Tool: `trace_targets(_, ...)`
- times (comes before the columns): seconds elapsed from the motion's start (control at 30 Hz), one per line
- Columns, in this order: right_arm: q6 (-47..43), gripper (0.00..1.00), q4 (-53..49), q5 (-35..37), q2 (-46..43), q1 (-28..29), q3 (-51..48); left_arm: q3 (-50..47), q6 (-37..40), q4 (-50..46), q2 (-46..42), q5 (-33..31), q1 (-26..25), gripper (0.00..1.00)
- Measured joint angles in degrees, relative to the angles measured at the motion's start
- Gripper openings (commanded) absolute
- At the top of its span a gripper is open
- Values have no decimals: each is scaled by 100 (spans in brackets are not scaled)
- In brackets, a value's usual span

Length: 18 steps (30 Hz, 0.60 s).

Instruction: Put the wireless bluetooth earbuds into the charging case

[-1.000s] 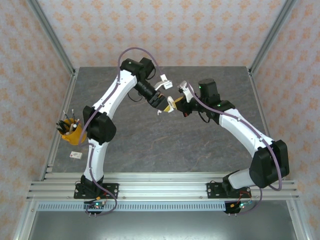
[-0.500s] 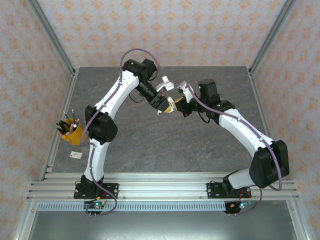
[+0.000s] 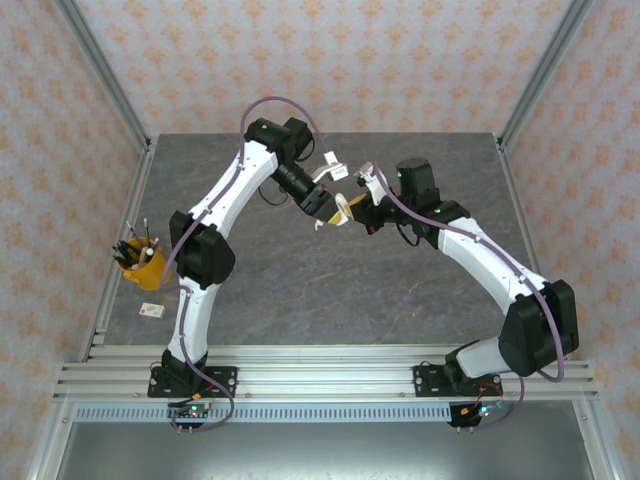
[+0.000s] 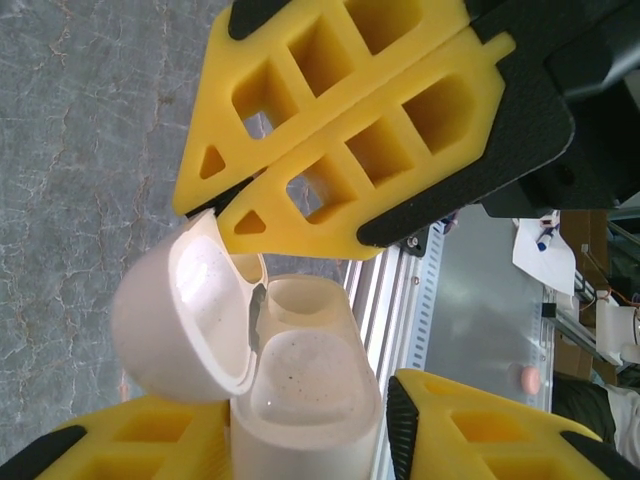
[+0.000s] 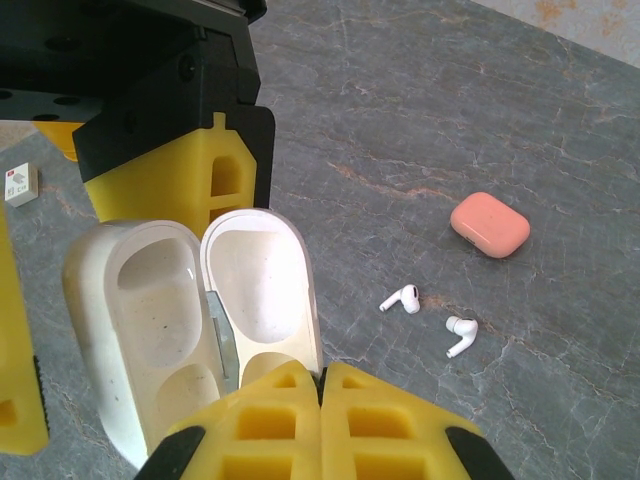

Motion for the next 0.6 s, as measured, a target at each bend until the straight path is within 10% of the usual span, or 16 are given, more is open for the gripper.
trace_targets(0.6,17,0,-7,-4,-55,0,2,13,15,33,74,94,0,49)
